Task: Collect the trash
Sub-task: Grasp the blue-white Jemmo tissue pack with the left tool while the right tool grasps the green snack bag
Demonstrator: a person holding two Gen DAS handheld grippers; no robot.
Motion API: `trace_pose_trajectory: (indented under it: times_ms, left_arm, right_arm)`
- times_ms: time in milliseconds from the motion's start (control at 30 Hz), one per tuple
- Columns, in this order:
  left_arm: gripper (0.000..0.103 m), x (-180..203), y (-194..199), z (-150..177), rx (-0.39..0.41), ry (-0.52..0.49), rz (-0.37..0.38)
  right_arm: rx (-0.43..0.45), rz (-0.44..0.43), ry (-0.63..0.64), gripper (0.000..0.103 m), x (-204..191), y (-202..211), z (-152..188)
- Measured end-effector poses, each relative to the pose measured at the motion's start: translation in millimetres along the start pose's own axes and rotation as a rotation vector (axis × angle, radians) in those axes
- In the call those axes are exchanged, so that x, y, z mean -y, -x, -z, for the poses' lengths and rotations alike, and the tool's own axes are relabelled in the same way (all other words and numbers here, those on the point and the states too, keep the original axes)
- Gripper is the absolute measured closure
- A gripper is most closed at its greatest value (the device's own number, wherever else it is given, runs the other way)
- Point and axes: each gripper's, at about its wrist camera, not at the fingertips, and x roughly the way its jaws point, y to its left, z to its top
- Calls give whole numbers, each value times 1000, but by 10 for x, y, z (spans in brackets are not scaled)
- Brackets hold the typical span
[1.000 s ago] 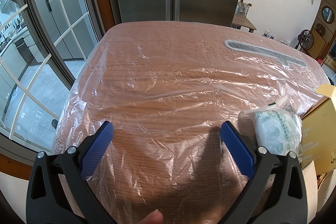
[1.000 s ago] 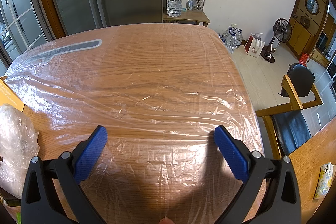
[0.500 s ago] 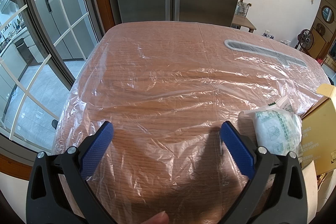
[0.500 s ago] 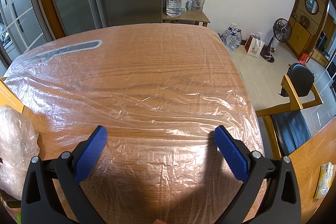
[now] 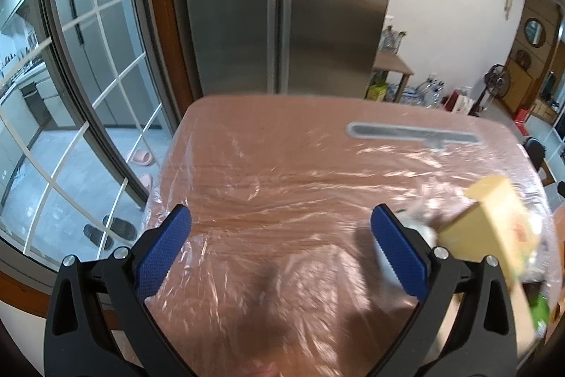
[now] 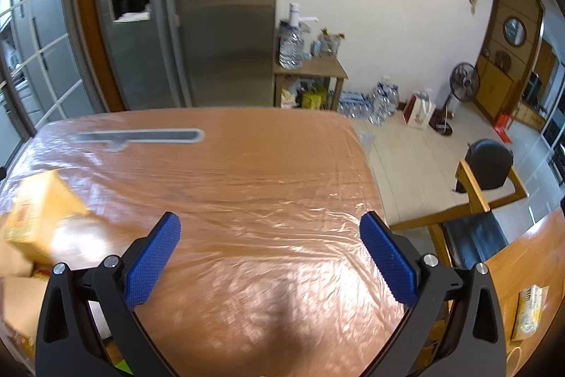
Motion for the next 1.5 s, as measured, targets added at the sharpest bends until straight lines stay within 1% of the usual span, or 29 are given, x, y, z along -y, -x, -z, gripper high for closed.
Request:
trace_pose_trajectory:
  times_ms: [100, 200, 267, 333, 400, 500, 567, 633, 767, 833, 933, 1000, 1100, 1167, 1333, 1433, 1500]
  left_arm:
    - [2, 127, 294, 91, 32, -39, 16]
    - [2, 292, 560, 281, 43, -94, 36]
    - [2, 365, 722, 429, 53, -128, 51]
    - [2, 425, 875, 603, 51, -150, 103]
    - [2, 511, 992, 765, 22, -167, 177]
    - [2, 676, 1060, 959, -15, -213, 231]
    - [2, 822, 1050, 1096, -33, -272, 241]
    - [2, 926, 993, 1169, -52, -303, 253]
    - [2, 1068, 844, 1232, -103, -327, 333]
    - [2, 1092, 787, 1210, -115, -333, 351]
    - [2, 1106, 646, 1193, -147, -349, 355]
    - [2, 1105, 536, 1202, -179, -341, 363]
    - [2, 1117, 428, 1242, -215, -326, 377]
    - [2, 1149, 384, 1267, -220, -332, 376]
    - [9, 1170, 297, 1274, -237, -343, 365]
    - [13, 1187, 218, 1264, -256, -335, 370]
    - [16, 1139, 241, 1277, -257, -330, 379]
  right_arm:
    - [23, -22, 34, 4, -175, 271, 62]
    - [35, -77, 48, 4, -336, 524, 184]
    - [16, -131, 46, 4, -408, 670, 324]
    - [-1, -168, 39, 4, -465, 794, 442]
    - [-26, -205, 35, 4, -511, 878, 537]
    - [-71, -238, 34, 4, -587, 913, 684]
    - [-108, -252, 45, 4, -659, 878, 796]
    - [-144, -260, 57, 4, -743, 806, 893]
    - [-202, -281, 90, 4, -870, 658, 1034]
    - [-224, -306, 109, 4, -922, 620, 1068]
    - [-237, -294, 158, 4, -986, 567, 1108]
    - [-251, -284, 174, 4, -990, 523, 1123]
    - [-266, -299, 175, 4, -974, 464, 1134]
    - [-272, -311, 178, 4, -991, 412, 1145]
    - [-296, -314, 185, 4, -993, 311, 1175]
    - [-294, -314, 198, 4, -996, 304, 1197]
    - [-296, -318, 200, 4, -1004, 294, 1209]
